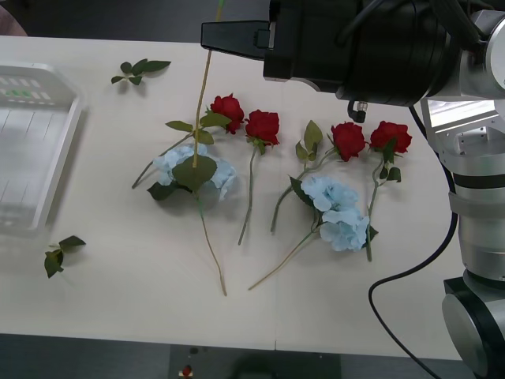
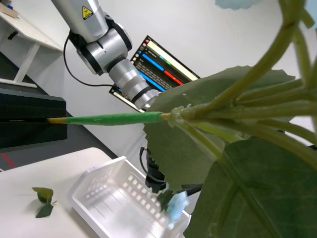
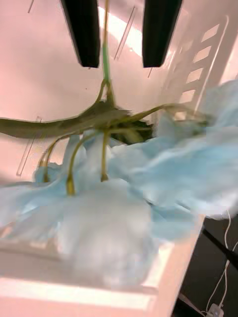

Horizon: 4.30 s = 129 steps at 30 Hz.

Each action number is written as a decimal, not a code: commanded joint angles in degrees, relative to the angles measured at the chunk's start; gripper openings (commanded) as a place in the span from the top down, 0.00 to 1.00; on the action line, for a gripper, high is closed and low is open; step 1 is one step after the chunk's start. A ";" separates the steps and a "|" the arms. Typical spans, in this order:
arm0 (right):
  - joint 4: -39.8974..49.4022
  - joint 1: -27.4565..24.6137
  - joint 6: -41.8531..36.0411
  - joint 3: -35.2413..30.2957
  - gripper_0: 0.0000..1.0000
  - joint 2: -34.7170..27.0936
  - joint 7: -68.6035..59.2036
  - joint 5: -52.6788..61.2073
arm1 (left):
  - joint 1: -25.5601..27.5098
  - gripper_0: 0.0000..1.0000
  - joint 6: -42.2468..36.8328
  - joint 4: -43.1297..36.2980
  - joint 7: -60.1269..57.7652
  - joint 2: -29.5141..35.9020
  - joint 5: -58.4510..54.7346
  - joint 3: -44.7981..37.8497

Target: Put the red flowers into the right box and the blue flowers into the left box

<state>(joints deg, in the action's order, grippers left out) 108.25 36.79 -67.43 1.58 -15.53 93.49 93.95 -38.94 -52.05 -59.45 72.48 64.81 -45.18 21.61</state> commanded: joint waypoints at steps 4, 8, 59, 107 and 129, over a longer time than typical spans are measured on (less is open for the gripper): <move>1.08 1.36 0.28 0.09 1.00 0.50 1.43 0.18 | -0.61 0.00 1.07 -0.66 0.82 0.67 -3.25 1.33; 1.08 1.36 0.28 0.09 1.00 0.50 1.43 0.18 | -0.61 0.00 1.07 -3.91 0.64 1.37 -8.87 0.98; 1.08 1.36 0.28 0.09 1.00 0.50 1.43 0.18 | 8.62 0.27 -12.91 -61.83 0.20 -23.59 -51.15 -18.97; 1.08 1.36 0.28 0.09 0.00 0.50 1.43 0.18 | 16.53 1.00 -13.17 -53.05 2.40 -3.37 -61.08 -31.19; 2.84 -5.06 6.26 4.04 0.00 -14.35 -3.58 -3.25 | 44.30 1.00 -14.05 -30.90 18.13 4.01 -48.34 -50.08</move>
<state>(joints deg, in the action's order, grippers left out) 108.82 32.05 -60.78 6.91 -26.91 93.37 90.86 5.69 -65.77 -91.86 86.63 67.34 -94.91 -28.40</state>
